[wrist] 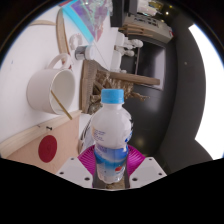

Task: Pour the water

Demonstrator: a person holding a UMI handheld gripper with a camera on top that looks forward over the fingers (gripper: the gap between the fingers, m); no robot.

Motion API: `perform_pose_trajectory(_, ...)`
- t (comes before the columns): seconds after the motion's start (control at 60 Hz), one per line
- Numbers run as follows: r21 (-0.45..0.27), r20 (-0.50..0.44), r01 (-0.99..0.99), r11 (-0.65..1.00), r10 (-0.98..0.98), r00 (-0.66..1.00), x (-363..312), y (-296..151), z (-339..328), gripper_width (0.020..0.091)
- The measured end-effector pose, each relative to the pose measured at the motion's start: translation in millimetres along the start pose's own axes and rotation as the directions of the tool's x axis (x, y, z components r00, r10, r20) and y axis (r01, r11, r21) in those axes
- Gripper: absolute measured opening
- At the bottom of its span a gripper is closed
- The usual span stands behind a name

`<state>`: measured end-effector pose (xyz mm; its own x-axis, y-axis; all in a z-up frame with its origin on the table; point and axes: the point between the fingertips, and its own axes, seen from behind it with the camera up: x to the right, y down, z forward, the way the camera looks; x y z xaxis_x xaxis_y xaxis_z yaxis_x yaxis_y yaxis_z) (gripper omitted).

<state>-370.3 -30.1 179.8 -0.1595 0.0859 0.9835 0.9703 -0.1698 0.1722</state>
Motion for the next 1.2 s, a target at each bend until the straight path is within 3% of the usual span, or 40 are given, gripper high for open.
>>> perform_pose_trajectory(0.133, -0.053, 0.114, -0.459, 0.887, 0.462, 0.879, 5, 17, -10, 0.0357)
perform_pose_trajectory(0.333, -0.177, 0.225, -0.886, 0.428, 0.894, 0.387, -11, 32, -13, 0.0357)
perform_pose_trajectory(0.433, -0.256, 0.269, -0.944, 0.208, 0.953, 0.137, -40, 29, -7, 0.0359)
perform_pose_trajectory(0.533, -0.291, 0.299, -0.952, 0.092, 0.954, 0.000, -66, 26, 0, 0.0361)
perform_pose_trajectory(0.833, -0.344, 0.338, -0.939, -0.013, 0.931, -0.137, -126, 11, 12, 0.0375)
perform_pose_trajectory(0.9, -0.313, 0.343, -0.949, -0.034, 0.928, -0.146, -122, 13, 11, 0.0387)
perform_pose_trajectory(1.083, -0.332, 0.346, -0.942, -0.044, 0.924, -0.165, -124, 15, 3, 0.0533)
perform_pose_trajectory(1.167, -0.367, 0.328, -0.929, -0.039, 0.929, -0.169, -117, 22, -8, 0.0793)
perform_pose_trajectory(1.2, -0.376, 0.321, -0.926, -0.036, 0.932, -0.167, -112, 28, -13, 0.0864)
